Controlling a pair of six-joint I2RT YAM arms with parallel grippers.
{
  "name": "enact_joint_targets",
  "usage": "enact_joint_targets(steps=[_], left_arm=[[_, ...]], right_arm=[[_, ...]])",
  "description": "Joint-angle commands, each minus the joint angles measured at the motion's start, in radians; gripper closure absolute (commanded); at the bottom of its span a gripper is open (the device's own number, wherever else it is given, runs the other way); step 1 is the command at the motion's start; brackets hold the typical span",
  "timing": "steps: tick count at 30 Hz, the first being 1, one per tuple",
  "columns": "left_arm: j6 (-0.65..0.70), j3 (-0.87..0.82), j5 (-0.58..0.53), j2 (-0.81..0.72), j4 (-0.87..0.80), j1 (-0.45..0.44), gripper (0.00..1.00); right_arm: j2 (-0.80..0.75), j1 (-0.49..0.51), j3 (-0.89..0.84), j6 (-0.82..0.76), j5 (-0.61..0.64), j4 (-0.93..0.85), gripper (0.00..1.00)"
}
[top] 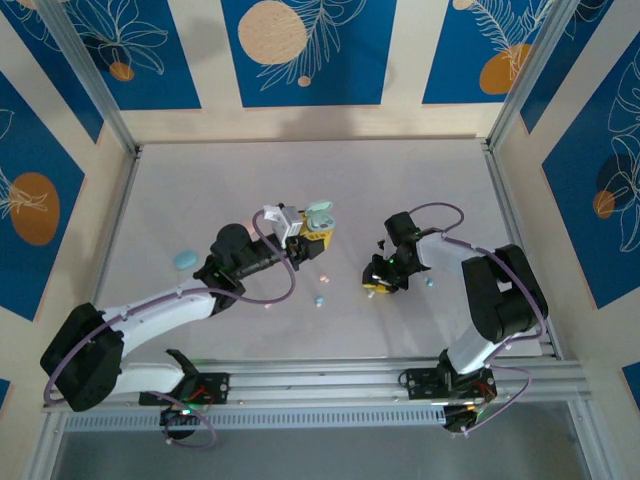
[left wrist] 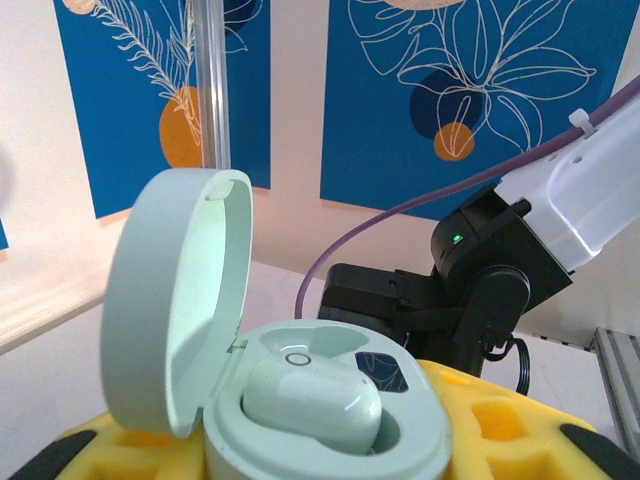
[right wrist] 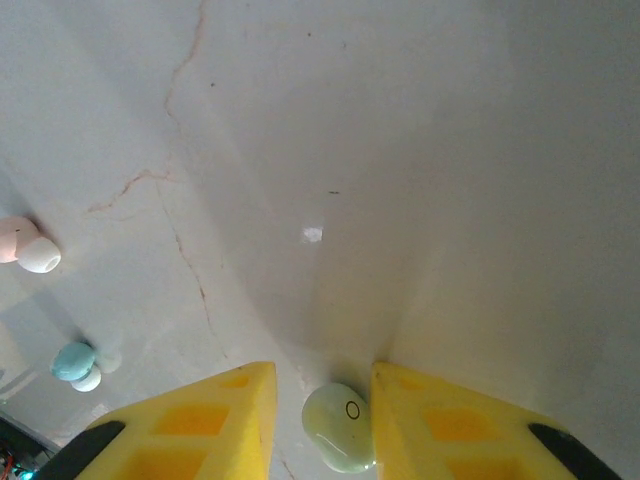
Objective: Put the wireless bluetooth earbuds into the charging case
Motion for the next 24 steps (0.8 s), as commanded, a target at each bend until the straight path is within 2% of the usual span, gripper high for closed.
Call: enact_joint_targets(steps=[1, 9, 17, 24], left_arm=[[-0.007, 0.01, 0.009, -0.008, 0.017, -0.007, 0.7], [-0.007, 0.011, 0.011, -0.006, 0.015, -0.008, 0.7], [-0.008, 0.01, 0.01, -0.004, 0.017, -0.007, 0.7], [-0.008, 0.01, 0.011, -0.004, 0.019, -0.008, 0.7]], right_arm=[[-0.008, 0.014, -0.022, 0.014, -0.053, -0.043, 0.68], [-0.006, 0.02, -0.025, 0.023, -0.043, -0.058, 0.65], [-0.033, 0.04, -0.011, 0.034, 0.033, -0.101, 0.64], [-0.018, 0.044, -0.011, 0.032, 0.027, -0.096, 0.64]])
